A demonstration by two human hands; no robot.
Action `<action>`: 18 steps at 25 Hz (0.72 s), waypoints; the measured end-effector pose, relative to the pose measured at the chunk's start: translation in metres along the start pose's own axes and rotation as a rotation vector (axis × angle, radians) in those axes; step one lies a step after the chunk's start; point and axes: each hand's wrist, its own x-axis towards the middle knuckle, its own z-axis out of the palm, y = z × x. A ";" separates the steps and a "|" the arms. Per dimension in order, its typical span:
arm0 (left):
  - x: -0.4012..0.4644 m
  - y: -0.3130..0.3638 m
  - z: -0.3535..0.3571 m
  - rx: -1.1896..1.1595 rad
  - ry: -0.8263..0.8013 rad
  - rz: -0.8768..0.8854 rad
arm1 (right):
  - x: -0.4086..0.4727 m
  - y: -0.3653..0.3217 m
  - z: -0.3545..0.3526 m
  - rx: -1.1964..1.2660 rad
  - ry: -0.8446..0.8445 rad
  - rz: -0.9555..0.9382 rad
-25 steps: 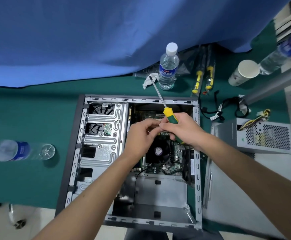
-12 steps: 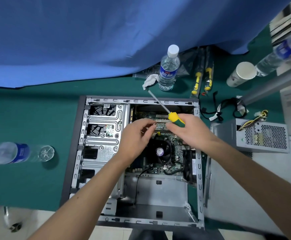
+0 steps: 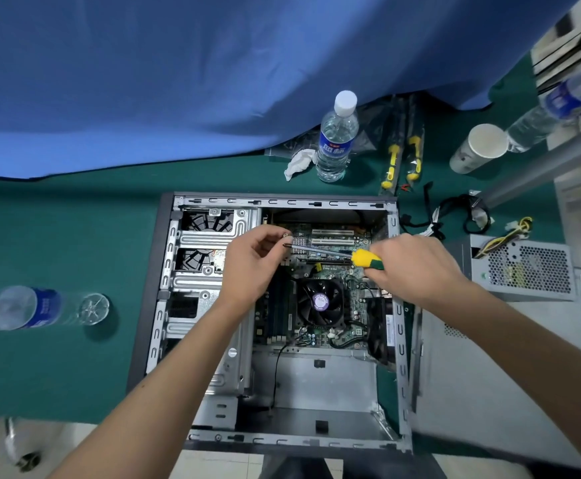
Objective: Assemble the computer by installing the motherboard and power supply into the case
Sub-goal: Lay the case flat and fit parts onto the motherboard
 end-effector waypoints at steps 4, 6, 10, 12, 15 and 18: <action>-0.001 0.000 0.000 0.032 -0.007 0.020 | -0.001 0.001 -0.005 -0.055 -0.009 0.009; -0.003 -0.001 0.000 0.055 -0.015 0.031 | -0.001 0.003 -0.008 -0.070 0.003 0.028; -0.002 -0.003 0.001 0.085 -0.016 0.017 | -0.002 0.004 -0.011 -0.108 -0.013 0.016; -0.003 -0.003 0.003 0.101 -0.021 0.017 | -0.002 0.005 -0.011 -0.099 -0.017 0.027; -0.002 -0.004 0.003 0.116 -0.025 0.027 | -0.004 0.007 -0.012 -0.108 -0.022 0.038; -0.004 -0.003 0.004 0.196 -0.032 0.038 | -0.004 0.007 -0.014 -0.147 -0.036 0.021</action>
